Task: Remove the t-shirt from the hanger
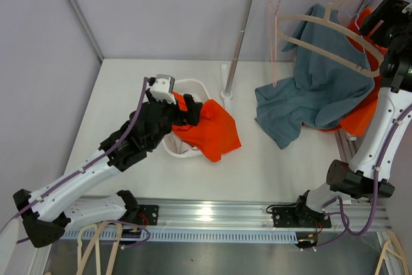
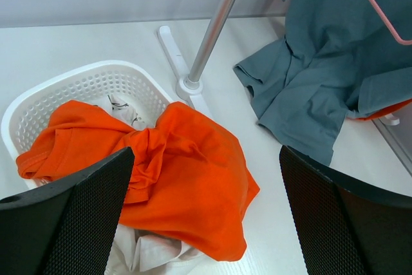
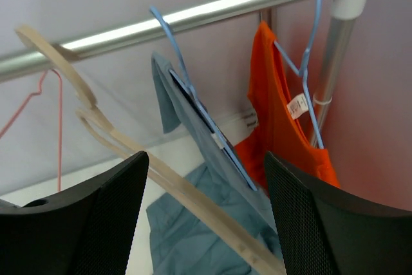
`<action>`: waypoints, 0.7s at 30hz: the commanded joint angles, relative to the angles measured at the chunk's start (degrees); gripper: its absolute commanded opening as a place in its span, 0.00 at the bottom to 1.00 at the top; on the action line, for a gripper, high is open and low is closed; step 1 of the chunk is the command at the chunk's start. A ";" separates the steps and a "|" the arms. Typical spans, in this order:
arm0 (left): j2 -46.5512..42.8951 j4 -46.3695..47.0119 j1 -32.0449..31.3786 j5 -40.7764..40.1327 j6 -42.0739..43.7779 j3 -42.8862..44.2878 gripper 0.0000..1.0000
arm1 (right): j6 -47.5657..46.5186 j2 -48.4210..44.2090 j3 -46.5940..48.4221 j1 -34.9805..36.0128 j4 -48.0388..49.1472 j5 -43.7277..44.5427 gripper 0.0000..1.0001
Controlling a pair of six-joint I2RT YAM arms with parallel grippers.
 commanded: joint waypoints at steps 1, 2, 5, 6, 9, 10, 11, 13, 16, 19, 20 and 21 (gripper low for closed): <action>-0.71 2.53 -0.67 -0.13 1.18 -0.18 0.99 | -1.08 1.38 -1.18 -0.16 -1.51 -0.48 0.77; -0.79 2.44 -0.67 0.13 1.19 -0.18 0.99 | -1.61 1.64 -1.36 -0.17 -1.42 0.06 0.76; -0.71 2.88 -0.76 0.40 1.27 -0.53 0.99 | -1.88 2.61 -1.63 -0.52 -0.28 -0.72 0.74; -0.70 2.97 -0.76 0.57 1.27 -0.61 1.00 | -1.88 2.96 -1.28 -0.60 -0.10 -2.29 0.74; 0.00 3.32 -0.76 0.57 1.19 -0.79 1.00 | -1.09 4.63 0.48 -0.26 0.86 -9.85 0.72; 0.17 3.49 -0.76 0.57 1.19 -0.96 1.00 | -1.18 4.90 0.48 0.09 1.48 -11.35 0.72; 0.26 3.58 -0.76 0.66 1.10 -1.14 1.00 | -1.26 5.07 0.57 0.53 2.00 -13.71 0.73; 0.44 4.02 -0.76 0.92 0.92 -1.40 0.99 | -2.58 5.77 0.66 2.63 3.93 -14.79 0.73; 0.53 4.02 -0.76 0.92 1.10 -1.76 0.99 | -4.60 7.00 0.66 6.06 6.48 -10.84 0.72; 0.70 3.93 -0.85 0.75 1.45 -1.67 0.99 | -4.08 8.23 0.31 7.48 9.03 -10.66 0.53; 0.70 3.93 -0.76 0.75 1.54 -1.67 1.00 | -3.90 9.20 0.13 8.53 9.56 -10.57 0.43; 0.61 3.85 -0.85 0.66 1.62 -1.76 0.99 | -3.81 9.73 0.39 8.97 10.18 -9.96 0.40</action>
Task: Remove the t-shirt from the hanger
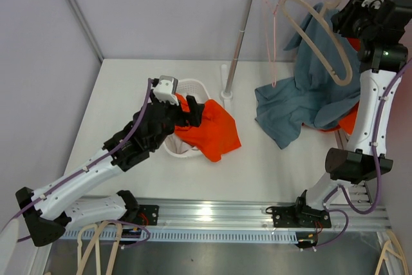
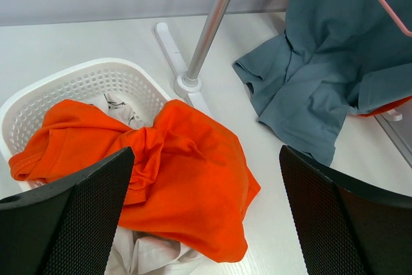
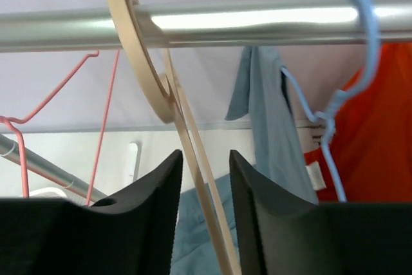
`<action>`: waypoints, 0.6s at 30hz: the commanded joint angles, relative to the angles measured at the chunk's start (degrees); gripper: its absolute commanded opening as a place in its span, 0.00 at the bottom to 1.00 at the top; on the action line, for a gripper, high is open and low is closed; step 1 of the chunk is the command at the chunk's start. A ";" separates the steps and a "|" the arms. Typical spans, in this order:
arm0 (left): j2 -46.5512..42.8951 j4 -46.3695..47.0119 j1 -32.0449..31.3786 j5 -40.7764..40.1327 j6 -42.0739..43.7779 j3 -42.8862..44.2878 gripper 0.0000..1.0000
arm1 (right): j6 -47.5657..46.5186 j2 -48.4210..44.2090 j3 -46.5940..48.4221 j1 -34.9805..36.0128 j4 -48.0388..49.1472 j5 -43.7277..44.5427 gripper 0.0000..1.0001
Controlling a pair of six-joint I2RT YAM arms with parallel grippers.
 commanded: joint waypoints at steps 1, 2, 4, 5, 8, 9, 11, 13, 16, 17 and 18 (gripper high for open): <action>-0.32 1.88 -0.61 0.05 1.56 -0.18 0.99 | -0.67 2.19 1.97 1.72 4.80 0.53 0.38; -0.33 1.79 -0.61 -0.04 1.65 -0.27 1.00 | -0.93 2.72 1.88 2.85 5.16 1.58 0.37; -0.41 1.62 -0.52 -0.30 1.82 -0.27 1.00 | -2.07 3.51 2.41 4.00 5.34 5.17 0.37; -0.59 1.61 -0.61 -0.48 1.82 -0.27 1.00 | -2.68 3.86 2.84 4.36 4.99 5.72 0.37; -0.68 1.79 -0.52 -0.66 2.09 -0.71 1.00 | -2.69 4.48 3.12 4.89 4.98 6.51 0.31; -0.59 1.96 -0.52 -0.66 2.17 -0.80 0.99 | -2.69 4.39 2.68 4.80 6.38 6.52 0.29; -0.33 1.97 -0.61 -0.57 2.26 -0.54 0.99 | -2.86 4.39 1.27 4.97 9.10 6.43 0.28; -0.24 1.97 -0.52 -0.57 2.26 -0.53 0.99 | -2.87 4.83 0.39 5.41 10.86 6.08 0.28; -0.41 2.23 -0.61 -0.66 2.44 -1.06 0.99 | -3.39 5.44 -0.05 6.73 13.33 6.08 0.28; -0.33 2.40 -0.61 -0.57 2.44 -1.06 1.00 | -3.31 5.62 0.04 6.99 13.94 5.81 0.28; -0.24 2.49 -0.61 -0.66 2.53 -1.06 1.00 | -3.30 5.88 -0.05 7.34 14.21 5.38 0.28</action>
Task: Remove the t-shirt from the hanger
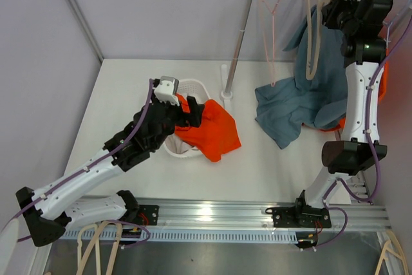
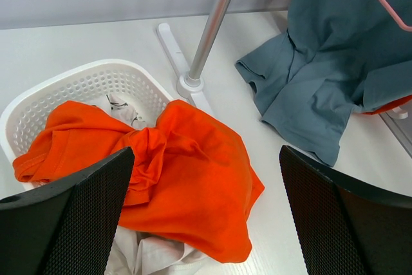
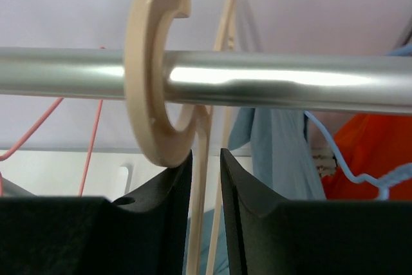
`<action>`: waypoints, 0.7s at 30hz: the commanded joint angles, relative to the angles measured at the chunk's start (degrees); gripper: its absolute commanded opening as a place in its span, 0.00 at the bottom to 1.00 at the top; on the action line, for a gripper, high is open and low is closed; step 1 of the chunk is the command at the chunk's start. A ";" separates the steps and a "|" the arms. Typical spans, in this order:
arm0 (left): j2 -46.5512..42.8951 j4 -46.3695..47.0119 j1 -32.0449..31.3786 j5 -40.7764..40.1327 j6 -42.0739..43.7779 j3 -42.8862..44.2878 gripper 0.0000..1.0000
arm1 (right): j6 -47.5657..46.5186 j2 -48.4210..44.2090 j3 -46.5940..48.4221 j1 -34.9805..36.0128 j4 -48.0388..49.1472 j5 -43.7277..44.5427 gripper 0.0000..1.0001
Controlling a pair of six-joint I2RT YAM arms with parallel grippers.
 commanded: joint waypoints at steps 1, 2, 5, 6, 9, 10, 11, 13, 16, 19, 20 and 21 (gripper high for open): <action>-0.24 2.06 -0.52 -0.48 1.35 -0.67 1.00 | -0.99 1.32 -0.09 2.03 5.62 -0.68 0.28; -0.06 2.14 -0.52 -0.57 1.43 -0.84 0.99 | -0.99 1.32 -0.88 2.39 6.93 -0.86 0.27; -0.15 2.06 -0.61 -0.66 1.70 -0.93 0.99 | -2.13 1.06 -2.73 4.23 8.79 2.11 0.28; -0.24 2.06 -0.61 -0.66 1.70 -1.11 0.99 | -2.13 1.32 -2.30 4.58 8.44 5.09 0.28; -0.33 2.14 -0.61 -0.66 1.79 -1.20 1.00 | -3.00 1.93 -1.24 4.85 5.89 7.40 0.29; -0.33 2.32 -0.61 -0.66 1.87 -1.28 0.99 | -3.70 1.76 -1.50 4.85 5.80 7.14 0.29; -0.24 2.41 -0.61 -0.57 1.87 -1.37 1.00 | -4.15 1.67 -2.02 4.85 5.80 6.53 0.29; 0.02 2.67 -0.61 -0.39 1.87 -1.37 0.99 | -3.98 1.14 -3.51 4.68 7.11 3.21 0.29; 0.29 2.67 -0.52 -0.13 1.87 -1.28 1.00 | -3.54 1.85 -3.26 5.02 8.43 0.29 0.29; 0.29 2.58 -0.61 -0.30 1.87 -1.37 1.00 | -3.80 2.46 -3.26 6.34 10.19 -1.12 0.29; 0.11 2.67 -0.61 -0.48 1.87 -1.55 1.00 | -3.97 2.64 -3.17 6.61 10.89 -1.04 0.29; 0.03 2.67 -0.61 -0.65 1.96 -1.72 0.99 | -3.89 2.81 -3.00 6.87 11.07 -1.04 0.29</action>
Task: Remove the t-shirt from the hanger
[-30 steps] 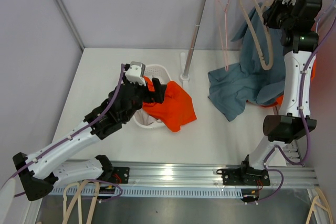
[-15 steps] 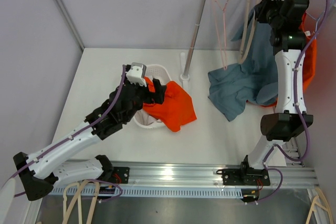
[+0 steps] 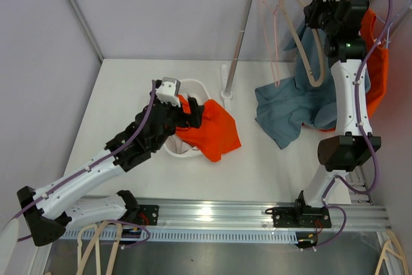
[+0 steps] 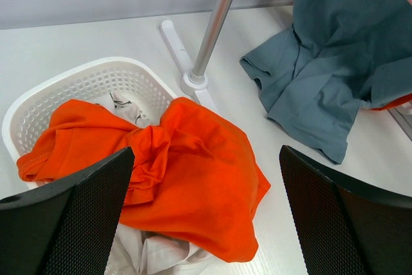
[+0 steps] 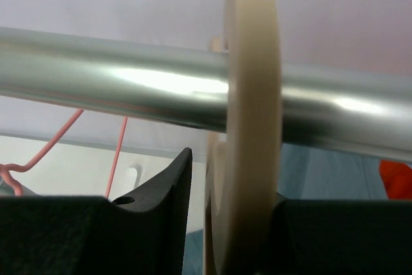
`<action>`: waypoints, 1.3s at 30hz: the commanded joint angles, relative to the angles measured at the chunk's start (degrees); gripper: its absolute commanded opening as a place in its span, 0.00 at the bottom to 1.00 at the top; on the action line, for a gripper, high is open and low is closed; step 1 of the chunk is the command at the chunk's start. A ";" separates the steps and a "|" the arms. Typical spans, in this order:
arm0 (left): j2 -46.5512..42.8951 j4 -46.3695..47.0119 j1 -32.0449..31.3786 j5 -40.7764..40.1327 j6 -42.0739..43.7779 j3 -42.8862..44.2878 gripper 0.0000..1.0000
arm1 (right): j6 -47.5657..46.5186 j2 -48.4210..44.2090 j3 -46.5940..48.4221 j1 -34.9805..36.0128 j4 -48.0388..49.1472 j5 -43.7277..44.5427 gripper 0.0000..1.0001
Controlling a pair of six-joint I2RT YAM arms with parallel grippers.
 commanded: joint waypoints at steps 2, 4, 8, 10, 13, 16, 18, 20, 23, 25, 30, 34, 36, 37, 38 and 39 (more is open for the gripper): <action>-0.37 2.08 -0.52 -0.59 1.04 -0.80 0.99 | -1.07 2.05 2.20 2.13 3.56 -3.00 0.29; -0.37 1.99 -0.61 -0.59 1.04 -0.80 0.99 | -1.07 3.63 3.79 4.06 2.59 -3.88 0.29; -0.28 2.08 -0.61 -0.42 1.04 -0.80 0.99 | -2.12 4.78 5.73 7.05 1.09 -3.80 0.29; -0.28 1.99 -0.61 -0.50 0.96 -0.72 0.99 | -0.73 4.87 5.64 7.76 1.35 -5.55 0.28; -0.46 1.99 -0.61 -0.42 0.96 -0.89 1.00 | 0.08 4.96 5.64 8.55 1.79 -8.44 0.28; -0.63 1.91 -0.61 -0.42 0.96 -0.98 1.00 | 1.66 4.78 6.08 9.69 1.53 -9.69 0.29; -0.72 1.91 -0.61 -0.33 0.87 -1.07 1.00 | 1.05 4.43 6.34 10.48 0.74 -8.81 0.29; -0.98 1.91 -0.61 -0.24 0.69 -1.33 1.00 | 0.69 3.90 6.61 10.66 0.04 -6.89 0.36; -1.34 1.99 -0.61 -0.07 0.61 -1.51 1.00 | 0.43 2.67 6.87 10.66 -1.01 -4.34 0.36; -1.42 2.08 -0.61 0.02 0.61 -1.60 1.00 | -1.59 1.45 7.22 10.57 -2.41 -3.54 0.31; -1.25 1.99 -0.61 0.37 0.43 -1.33 1.00 | -1.42 -2.24 7.84 10.66 -7.51 -1.26 0.40; -1.51 1.38 -0.70 0.46 0.25 -0.72 0.99 | -0.28 -6.02 7.14 10.66 -14.97 1.30 0.40; -1.86 1.46 -0.70 0.46 0.34 -0.89 1.00 | -0.01 -9.71 3.21 10.66 -15.43 -0.27 0.41; -1.86 1.47 -0.78 0.38 0.34 -0.89 0.99 | 0.07 -11.20 1.35 10.66 -14.74 -0.37 0.41; -1.95 1.47 -0.79 0.46 0.34 -0.89 0.99 | 0.08 -14.35 -0.49 10.66 -14.21 -0.46 0.41; -1.86 1.47 -0.87 0.46 0.34 -0.89 1.00 | 0.08 -15.77 -2.08 10.66 -13.85 -0.28 0.42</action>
